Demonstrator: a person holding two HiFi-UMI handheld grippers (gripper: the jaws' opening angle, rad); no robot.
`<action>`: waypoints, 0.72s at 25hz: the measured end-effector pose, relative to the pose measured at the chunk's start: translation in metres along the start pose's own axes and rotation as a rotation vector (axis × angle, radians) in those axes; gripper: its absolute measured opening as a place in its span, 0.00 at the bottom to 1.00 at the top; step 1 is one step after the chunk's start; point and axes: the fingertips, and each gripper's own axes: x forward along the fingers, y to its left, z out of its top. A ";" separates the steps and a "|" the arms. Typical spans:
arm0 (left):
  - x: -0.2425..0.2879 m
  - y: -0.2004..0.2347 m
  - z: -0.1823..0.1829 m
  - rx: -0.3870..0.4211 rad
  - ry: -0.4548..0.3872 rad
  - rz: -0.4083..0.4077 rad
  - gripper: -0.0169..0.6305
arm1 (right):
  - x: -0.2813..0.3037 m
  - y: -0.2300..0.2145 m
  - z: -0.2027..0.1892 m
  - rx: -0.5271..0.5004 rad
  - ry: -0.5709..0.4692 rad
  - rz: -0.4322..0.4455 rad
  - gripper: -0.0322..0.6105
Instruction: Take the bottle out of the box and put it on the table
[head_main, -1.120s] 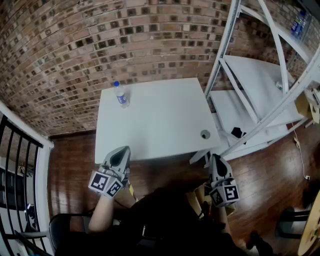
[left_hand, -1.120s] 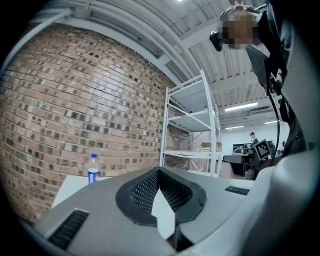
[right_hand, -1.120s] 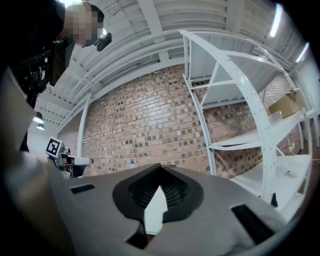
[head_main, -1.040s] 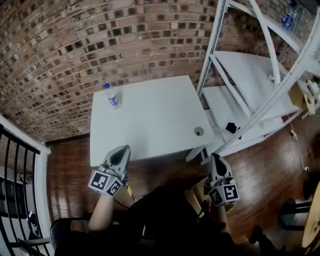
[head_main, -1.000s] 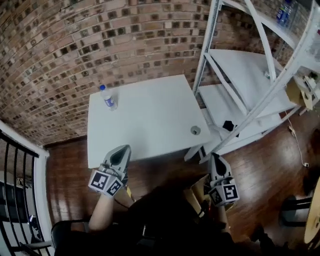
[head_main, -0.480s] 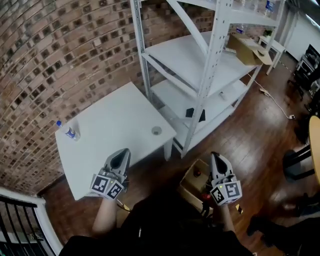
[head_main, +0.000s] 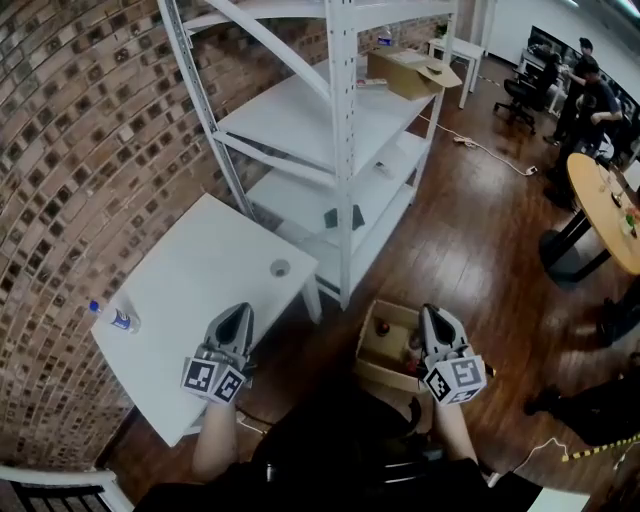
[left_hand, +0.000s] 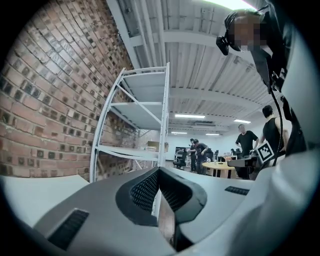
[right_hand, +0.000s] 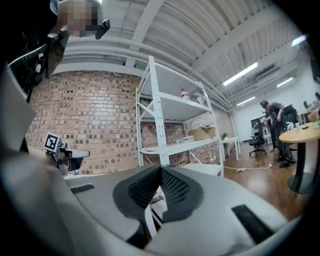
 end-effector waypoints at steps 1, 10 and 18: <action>-0.001 -0.001 -0.002 -0.006 0.000 -0.015 0.03 | -0.009 0.002 -0.004 -0.001 0.007 -0.024 0.05; -0.023 -0.041 -0.016 -0.085 0.033 -0.200 0.03 | -0.101 0.039 -0.004 -0.026 -0.010 -0.169 0.05; -0.034 -0.094 -0.037 -0.108 0.093 -0.380 0.03 | -0.172 0.034 -0.037 0.054 0.010 -0.354 0.05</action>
